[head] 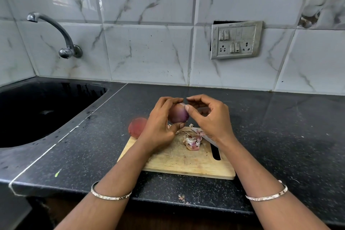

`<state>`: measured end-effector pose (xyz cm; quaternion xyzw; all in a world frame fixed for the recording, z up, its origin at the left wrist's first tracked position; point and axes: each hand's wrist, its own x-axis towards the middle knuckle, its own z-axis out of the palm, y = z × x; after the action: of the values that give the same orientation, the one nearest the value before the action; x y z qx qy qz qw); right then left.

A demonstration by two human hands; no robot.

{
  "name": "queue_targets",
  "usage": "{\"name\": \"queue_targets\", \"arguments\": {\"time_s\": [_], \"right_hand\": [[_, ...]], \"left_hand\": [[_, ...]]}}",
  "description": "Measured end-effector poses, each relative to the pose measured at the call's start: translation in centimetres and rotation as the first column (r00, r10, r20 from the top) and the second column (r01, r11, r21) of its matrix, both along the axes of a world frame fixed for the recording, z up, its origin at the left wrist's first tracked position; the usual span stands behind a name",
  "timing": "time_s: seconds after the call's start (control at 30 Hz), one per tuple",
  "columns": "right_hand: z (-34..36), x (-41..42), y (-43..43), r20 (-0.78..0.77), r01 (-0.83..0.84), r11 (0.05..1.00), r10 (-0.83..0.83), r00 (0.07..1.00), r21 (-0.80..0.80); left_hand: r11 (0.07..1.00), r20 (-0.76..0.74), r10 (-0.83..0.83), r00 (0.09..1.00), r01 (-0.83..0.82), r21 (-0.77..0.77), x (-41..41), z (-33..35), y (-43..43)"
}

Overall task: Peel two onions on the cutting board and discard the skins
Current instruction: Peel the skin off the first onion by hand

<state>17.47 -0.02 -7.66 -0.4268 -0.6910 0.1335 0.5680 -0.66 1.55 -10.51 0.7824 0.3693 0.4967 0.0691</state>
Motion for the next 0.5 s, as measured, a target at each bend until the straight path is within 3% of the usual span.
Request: {"name": "queue_targets", "arguments": {"time_s": [0.1,0.33,0.5], "right_hand": [[-0.16,-0.08,0.09,0.043,-0.006,1.000,0.006,0.999,-0.012],[-0.35,0.25,0.29,-0.077,-0.038,0.996,0.032,0.997,-0.075],[-0.49,0.26,0.28,-0.070,-0.035,0.998,0.031,0.997,-0.060]], "left_hand": [[0.999,0.031,-0.012,0.999,0.013,-0.031,0.04,-0.07,-0.06],[0.999,0.008,0.022,1.000,-0.022,-0.033,0.09,0.04,0.01],[0.999,-0.044,0.015,0.999,-0.017,-0.030,-0.11,0.11,-0.04]]}}
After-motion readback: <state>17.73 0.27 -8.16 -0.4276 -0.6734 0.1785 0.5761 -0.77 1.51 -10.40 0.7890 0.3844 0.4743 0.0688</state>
